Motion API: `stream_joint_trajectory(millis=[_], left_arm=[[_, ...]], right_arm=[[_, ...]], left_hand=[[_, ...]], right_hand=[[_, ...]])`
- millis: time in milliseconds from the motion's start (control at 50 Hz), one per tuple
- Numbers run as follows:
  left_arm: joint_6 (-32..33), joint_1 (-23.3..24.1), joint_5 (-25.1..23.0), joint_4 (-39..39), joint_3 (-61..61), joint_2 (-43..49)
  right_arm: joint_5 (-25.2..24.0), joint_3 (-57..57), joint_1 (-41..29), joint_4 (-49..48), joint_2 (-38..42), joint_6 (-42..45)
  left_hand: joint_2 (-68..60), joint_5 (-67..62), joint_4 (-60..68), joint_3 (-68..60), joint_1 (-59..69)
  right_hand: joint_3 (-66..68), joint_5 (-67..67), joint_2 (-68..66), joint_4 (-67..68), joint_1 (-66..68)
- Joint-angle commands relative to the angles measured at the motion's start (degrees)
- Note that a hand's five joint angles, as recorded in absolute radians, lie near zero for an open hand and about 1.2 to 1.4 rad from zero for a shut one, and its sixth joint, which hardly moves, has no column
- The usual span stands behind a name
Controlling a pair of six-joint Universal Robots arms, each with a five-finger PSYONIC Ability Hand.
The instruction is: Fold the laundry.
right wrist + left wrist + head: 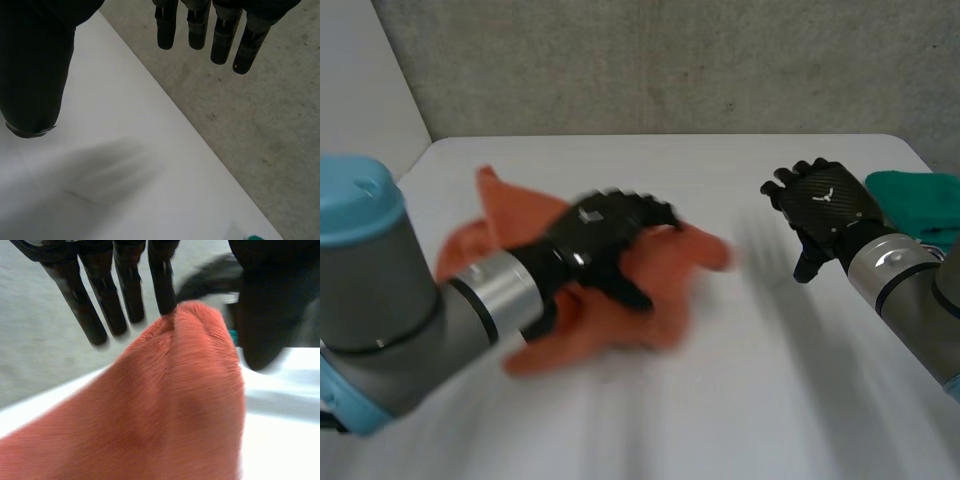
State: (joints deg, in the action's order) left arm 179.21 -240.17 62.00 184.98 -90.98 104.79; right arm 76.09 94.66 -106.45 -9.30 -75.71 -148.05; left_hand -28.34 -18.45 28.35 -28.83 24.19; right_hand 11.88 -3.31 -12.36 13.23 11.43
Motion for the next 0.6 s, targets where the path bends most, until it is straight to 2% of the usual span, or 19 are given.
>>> stream_joint_trajectory(millis=[20, 140, 240, 320, 380, 520, 600], left_arm=[[8.78, 2.16, 3.12, -1.64, 0.97, 4.46], [10.19, -1.61, 10.59, -4.19, 2.65, 5.17], [10.81, -2.85, 12.00, -4.90, 1.86, 4.38], [11.25, -3.46, 12.10, -4.72, 1.85, 3.76], [12.74, -5.57, 12.10, -4.81, 2.38, 3.85], [23.36, -12.33, 11.66, -3.40, 4.84, 7.00], [29.43, -17.43, 10.95, -3.31, 7.91, 10.78]], right_arm=[[1.07, -0.44, 0.28, 0.24, 0.39, -0.14], [0.99, -0.70, 0.19, 1.03, 0.39, -0.31], [0.55, -2.10, 0.37, 6.64, 0.04, -0.23], [0.20, -5.00, 0.37, 19.27, 0.04, -0.57], [-0.16, -5.27, 0.37, 24.14, 0.04, -1.10], [-0.42, -1.15, -0.16, 25.47, 0.04, -5.41], [-2.44, 3.51, -1.65, 23.10, -0.58, -7.78]], left_hand=[[18.34, 18.45, -18.35, 18.83, -14.19], [18.34, 18.45, -18.35, 18.83, -14.19], [18.34, 18.45, -18.35, 18.83, -14.19], [18.34, 18.45, -18.35, 18.83, -14.19], [18.34, 18.45, -18.35, 18.83, -14.19], [18.34, 18.45, -18.35, 18.83, -14.19], [18.34, 18.45, -18.35, 18.83, -14.19]], right_hand=[[-1.88, 3.31, 2.36, -3.23, -1.43], [-1.88, 3.31, 2.36, -3.23, -1.43], [-1.88, 3.31, 2.36, -3.23, -1.43], [-1.88, 3.31, 2.36, -3.23, -1.43], [-1.88, 3.31, 2.36, -3.23, -1.43], [-1.88, 3.31, 2.36, -3.23, -1.43], [-1.88, 3.31, 2.36, -3.23, -1.43]])
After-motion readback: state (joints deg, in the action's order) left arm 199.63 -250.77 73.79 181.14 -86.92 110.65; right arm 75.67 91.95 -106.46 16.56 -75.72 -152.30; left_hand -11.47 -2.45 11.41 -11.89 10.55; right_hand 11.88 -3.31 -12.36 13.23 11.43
